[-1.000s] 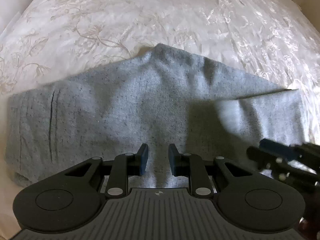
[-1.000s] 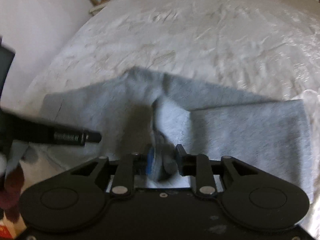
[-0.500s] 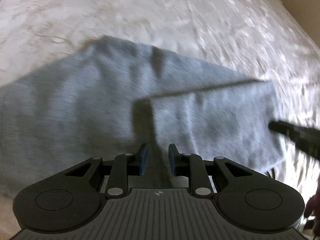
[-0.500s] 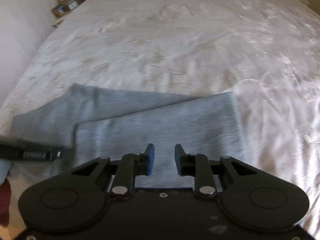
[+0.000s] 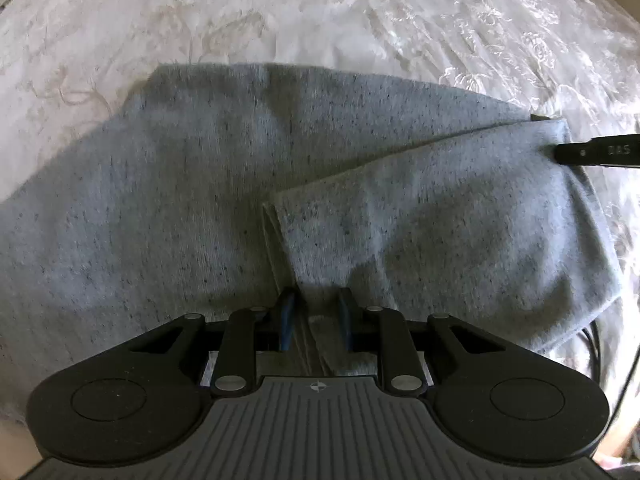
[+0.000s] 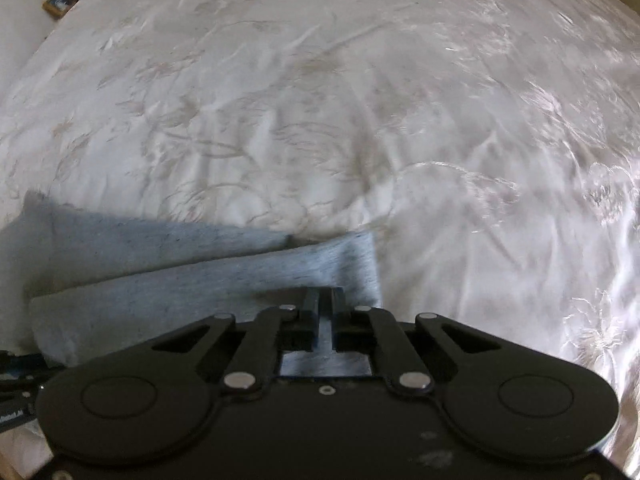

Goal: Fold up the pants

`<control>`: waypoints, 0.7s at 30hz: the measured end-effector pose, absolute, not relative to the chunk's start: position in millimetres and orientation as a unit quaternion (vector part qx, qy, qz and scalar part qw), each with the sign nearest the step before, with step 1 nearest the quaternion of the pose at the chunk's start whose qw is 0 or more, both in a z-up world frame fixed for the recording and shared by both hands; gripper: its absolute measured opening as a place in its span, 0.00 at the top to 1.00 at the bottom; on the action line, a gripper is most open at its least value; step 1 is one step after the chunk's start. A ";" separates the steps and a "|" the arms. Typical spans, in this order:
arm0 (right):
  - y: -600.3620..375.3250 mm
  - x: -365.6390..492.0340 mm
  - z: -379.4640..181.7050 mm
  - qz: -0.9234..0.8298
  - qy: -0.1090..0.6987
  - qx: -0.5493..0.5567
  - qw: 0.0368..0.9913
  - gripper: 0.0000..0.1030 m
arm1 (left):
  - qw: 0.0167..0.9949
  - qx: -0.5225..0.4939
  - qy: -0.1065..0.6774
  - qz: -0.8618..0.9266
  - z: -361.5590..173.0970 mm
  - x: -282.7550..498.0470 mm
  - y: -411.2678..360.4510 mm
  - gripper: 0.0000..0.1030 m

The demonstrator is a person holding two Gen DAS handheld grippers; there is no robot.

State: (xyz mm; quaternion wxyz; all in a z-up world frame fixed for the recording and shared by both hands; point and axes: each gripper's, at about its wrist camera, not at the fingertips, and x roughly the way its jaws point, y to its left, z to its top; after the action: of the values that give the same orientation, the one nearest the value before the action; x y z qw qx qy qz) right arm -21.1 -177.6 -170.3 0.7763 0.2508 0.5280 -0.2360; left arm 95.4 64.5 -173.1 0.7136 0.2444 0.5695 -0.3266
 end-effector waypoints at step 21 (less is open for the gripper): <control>-105.4 -144.2 -130.6 -0.180 0.501 0.274 0.801 0.86 | 0.742 0.198 0.582 -0.269 -143.3 57.6 101.4 0.78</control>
State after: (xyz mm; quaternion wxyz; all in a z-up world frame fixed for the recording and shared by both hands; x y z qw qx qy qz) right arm -144.2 -105.4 -130.6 0.8007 0.2736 0.5015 -0.1805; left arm 57.6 101.4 -143.3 0.7416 0.1980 0.5819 -0.2687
